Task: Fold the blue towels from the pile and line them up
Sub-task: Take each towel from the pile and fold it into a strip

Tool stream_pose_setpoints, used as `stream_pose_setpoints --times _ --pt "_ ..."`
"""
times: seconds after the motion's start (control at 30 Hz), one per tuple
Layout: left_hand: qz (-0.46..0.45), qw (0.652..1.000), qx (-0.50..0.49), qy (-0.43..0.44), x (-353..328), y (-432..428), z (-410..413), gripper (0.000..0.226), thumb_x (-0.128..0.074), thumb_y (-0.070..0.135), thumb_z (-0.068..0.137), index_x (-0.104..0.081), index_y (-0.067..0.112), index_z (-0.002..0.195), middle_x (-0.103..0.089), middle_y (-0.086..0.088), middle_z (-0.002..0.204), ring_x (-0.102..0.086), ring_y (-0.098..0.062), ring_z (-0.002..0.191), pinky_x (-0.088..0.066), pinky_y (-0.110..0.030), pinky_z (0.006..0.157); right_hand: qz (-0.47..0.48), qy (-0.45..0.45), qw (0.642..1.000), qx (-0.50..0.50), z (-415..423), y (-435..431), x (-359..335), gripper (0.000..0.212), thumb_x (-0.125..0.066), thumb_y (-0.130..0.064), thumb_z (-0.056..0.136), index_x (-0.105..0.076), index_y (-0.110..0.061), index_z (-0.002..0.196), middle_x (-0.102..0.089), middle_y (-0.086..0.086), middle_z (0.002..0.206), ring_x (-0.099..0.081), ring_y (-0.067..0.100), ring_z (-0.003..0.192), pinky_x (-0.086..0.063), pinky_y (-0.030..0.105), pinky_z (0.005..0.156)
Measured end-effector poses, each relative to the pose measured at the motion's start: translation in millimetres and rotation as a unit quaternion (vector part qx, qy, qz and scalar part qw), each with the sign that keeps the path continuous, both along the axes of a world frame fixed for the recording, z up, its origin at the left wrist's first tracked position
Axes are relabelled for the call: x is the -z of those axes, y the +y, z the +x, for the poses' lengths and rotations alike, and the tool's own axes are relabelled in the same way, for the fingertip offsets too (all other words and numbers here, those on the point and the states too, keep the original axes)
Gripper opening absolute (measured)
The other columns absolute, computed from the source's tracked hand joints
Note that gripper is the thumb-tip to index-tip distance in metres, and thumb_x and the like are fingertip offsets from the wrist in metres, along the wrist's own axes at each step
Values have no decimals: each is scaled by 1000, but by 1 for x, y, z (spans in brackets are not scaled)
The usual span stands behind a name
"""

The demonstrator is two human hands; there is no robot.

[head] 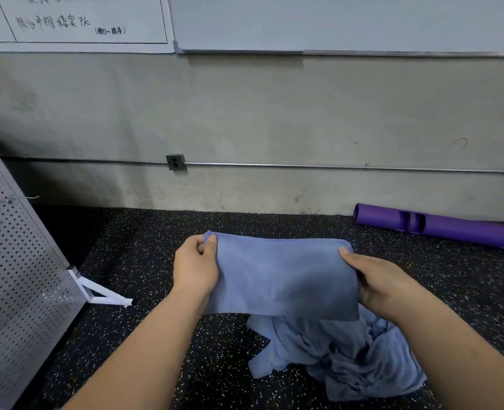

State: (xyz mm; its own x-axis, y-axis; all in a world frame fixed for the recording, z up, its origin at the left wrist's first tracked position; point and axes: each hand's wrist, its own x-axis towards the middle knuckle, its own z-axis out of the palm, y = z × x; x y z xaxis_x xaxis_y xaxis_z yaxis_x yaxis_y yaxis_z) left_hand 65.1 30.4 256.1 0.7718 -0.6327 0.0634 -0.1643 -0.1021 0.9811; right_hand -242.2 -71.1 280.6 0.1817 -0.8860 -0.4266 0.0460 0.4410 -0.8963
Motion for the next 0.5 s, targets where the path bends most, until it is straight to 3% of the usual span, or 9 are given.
stream_pose_setpoints --times 0.07,0.13,0.17,0.27,0.33,0.5 --pt "11 1000 7 24 0 1 0 31 -59 34 107 -65 18 81 -48 8 67 -38 -15 64 -31 -33 59 -21 -4 1000 3 -1 1 -1 25 -68 -26 103 -76 -6 114 -80 14 111 -73 30 107 -55 49 103" --pt "10 1000 12 12 -4 3 0 32 -56 33 109 -64 15 84 -51 5 70 -39 -14 65 -31 -33 58 -96 34 995 21 0 4 -3 22 -63 -32 106 -76 -14 108 -81 7 103 -73 23 98 -57 42 93" --pt "5 1000 14 -13 -7 4 -2 31 -53 34 110 -63 15 87 -55 4 73 -42 -14 66 -34 -34 59 -170 94 981 22 1 4 -3 24 -59 -34 108 -73 -15 102 -79 8 98 -70 22 92 -54 38 83" --pt "-3 991 15 -135 -20 10 -9 27 -44 37 112 -55 19 96 -62 4 77 -53 -14 67 -39 -32 60 -351 306 884 41 4 8 -3 32 -46 -38 111 -51 -17 87 -62 6 81 -55 26 76 -38 40 66" --pt "-17 983 -2 -181 -25 13 -13 24 -42 38 113 -51 21 99 -62 3 76 -56 -12 68 -40 -28 60 -388 305 866 77 6 12 -6 34 -44 -41 111 -47 -17 87 -60 4 79 -55 25 75 -36 41 67" --pt "-52 985 -20 -163 -27 14 -13 20 -49 43 110 -59 29 100 -67 6 77 -61 -9 69 -47 -31 64 -371 272 881 110 5 3 -2 29 -55 -46 106 -63 -21 94 -68 -1 85 -62 21 80 -45 40 73"
